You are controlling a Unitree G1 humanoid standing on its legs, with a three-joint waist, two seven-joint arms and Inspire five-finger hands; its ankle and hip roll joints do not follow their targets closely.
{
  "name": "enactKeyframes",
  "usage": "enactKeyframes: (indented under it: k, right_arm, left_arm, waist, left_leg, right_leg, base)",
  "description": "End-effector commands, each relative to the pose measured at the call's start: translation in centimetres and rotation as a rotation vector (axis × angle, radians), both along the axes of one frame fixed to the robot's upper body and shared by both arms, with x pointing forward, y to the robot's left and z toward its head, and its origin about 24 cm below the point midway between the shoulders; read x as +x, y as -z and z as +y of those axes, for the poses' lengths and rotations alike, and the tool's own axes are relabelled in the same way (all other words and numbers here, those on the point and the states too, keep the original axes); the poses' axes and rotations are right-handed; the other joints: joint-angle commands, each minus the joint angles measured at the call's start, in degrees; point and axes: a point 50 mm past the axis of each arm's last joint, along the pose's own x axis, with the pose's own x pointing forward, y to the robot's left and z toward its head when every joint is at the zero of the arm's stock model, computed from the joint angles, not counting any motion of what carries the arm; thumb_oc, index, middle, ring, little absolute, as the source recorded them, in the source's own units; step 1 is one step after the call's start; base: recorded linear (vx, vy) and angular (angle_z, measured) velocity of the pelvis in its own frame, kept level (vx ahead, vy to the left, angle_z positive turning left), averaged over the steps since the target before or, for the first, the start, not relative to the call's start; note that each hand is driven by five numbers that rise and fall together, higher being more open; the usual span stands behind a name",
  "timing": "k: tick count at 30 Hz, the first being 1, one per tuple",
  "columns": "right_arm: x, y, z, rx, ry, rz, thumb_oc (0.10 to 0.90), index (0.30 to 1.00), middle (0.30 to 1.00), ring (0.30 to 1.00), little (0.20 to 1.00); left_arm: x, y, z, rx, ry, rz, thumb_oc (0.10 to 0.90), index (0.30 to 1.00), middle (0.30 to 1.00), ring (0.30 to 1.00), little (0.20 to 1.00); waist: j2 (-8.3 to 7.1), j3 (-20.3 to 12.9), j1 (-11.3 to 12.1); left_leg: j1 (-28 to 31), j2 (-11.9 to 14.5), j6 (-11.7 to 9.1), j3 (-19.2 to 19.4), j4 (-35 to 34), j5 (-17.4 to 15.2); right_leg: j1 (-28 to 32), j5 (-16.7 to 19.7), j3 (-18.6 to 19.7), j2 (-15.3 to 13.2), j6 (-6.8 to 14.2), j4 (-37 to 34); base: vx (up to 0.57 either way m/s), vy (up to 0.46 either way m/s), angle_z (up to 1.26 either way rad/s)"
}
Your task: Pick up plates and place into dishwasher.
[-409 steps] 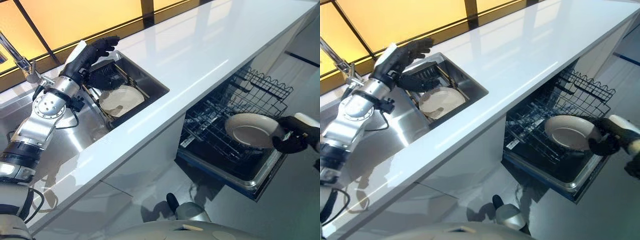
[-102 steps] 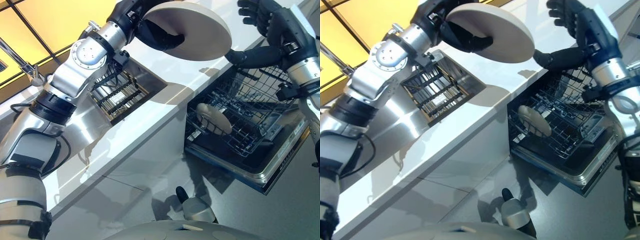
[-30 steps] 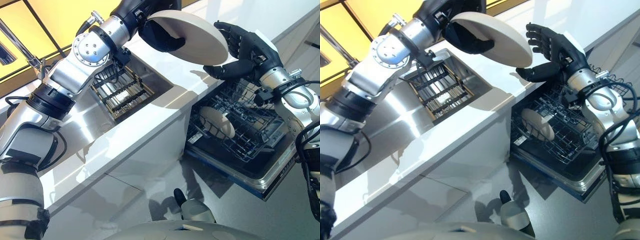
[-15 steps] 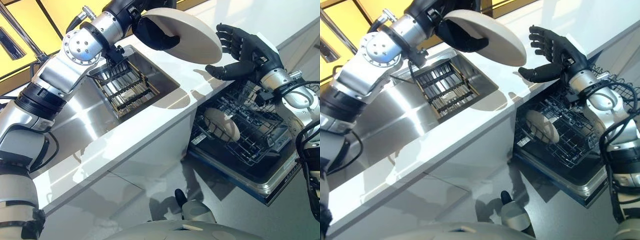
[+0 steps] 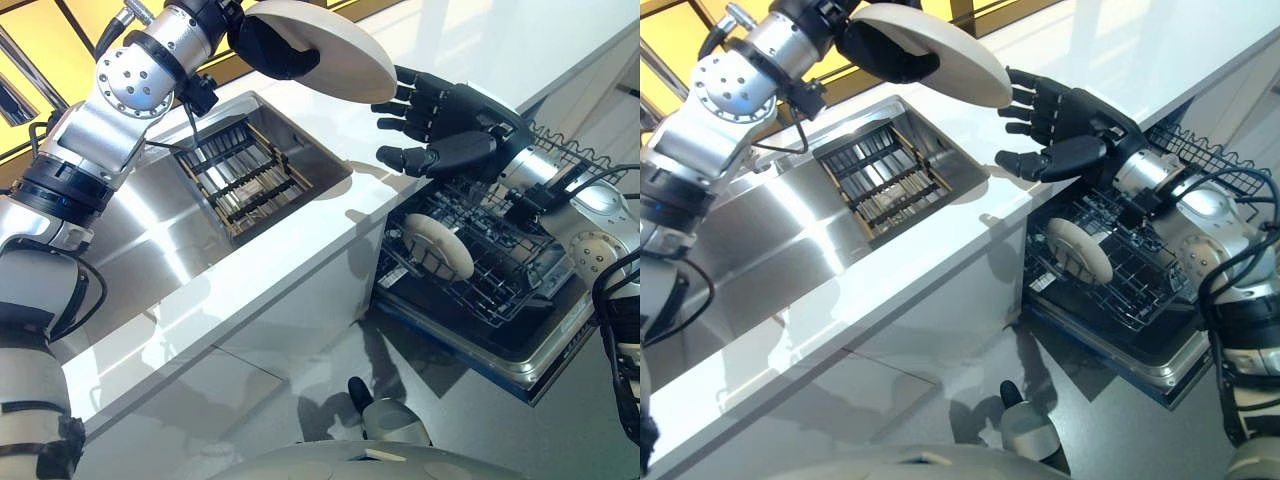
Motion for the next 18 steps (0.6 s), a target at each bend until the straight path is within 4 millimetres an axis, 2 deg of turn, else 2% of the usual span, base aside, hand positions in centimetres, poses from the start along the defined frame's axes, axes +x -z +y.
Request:
enactKeyframes:
  k: [1, 6, 12, 18]
  right_arm:
    - [-1.3, -4.0, 0.5, 0.097, -0.123, -0.168, 0.800, 0.900, 0.900, 0.900, 0.900]
    - [-1.6, -4.9, 0.1, 0.088, -0.104, -0.214, 0.800, 0.900, 0.900, 0.900, 0.900]
    - [-1.4, -5.9, -1.0, 0.044, -0.004, -0.295, 0.800, 0.900, 0.900, 0.900, 0.900]
    - [-1.5, -7.2, -1.2, 0.063, 0.049, -0.370, 0.800, 0.900, 0.900, 0.900, 0.900]
  left_arm:
    - [-1.4, -5.9, 1.5, -0.079, -0.063, -0.241, 0.100, 0.300, 0.300, 0.300, 0.200]
    - [-0.7, -5.3, 2.2, -0.124, -0.069, -0.189, 0.100, 0.300, 0.300, 0.300, 0.200]
    - [-0.2, -4.2, 1.4, -0.130, -0.030, -0.128, 0.100, 0.300, 0.300, 0.300, 0.200]
    - [0.1, -3.3, 0.9, -0.145, -0.006, -0.089, 0.100, 0.300, 0.300, 0.300, 0.200]
  waist:
    - [-1.87, -11.3, 0.3]
    - [-1.98, -11.4, -0.4]
    - [-1.84, -11.5, -1.0]
    - [-1.95, -11.7, -0.8]
  left_leg:
    - [-3.6, -0.5, 1.6, 0.1, 0.1, 1.9]
    - [-3.4, -0.3, 1.5, 0.9, 0.1, 1.9]
    - [-3.1, -0.3, 1.6, 1.1, 0.1, 1.7]
    - [-3.0, -0.3, 1.7, 0.9, 0.1, 1.7]
  right_leg:
    - [3.1, -2.7, -0.6, -0.1, 4.3, 0.3]
    - [3.0, -2.7, -0.3, 0.0, 4.2, 0.4]
    - [3.1, -2.7, 0.4, 0.1, 4.2, 0.4]
    - [3.3, -2.8, 0.4, 0.1, 4.1, 0.4]
  base:
    - [0.00, 0.000, 0.00]
    - [0.00, 0.002, -0.04]
    - [0.00, 0.012, -0.08]
    - [0.00, 0.000, 0.00]
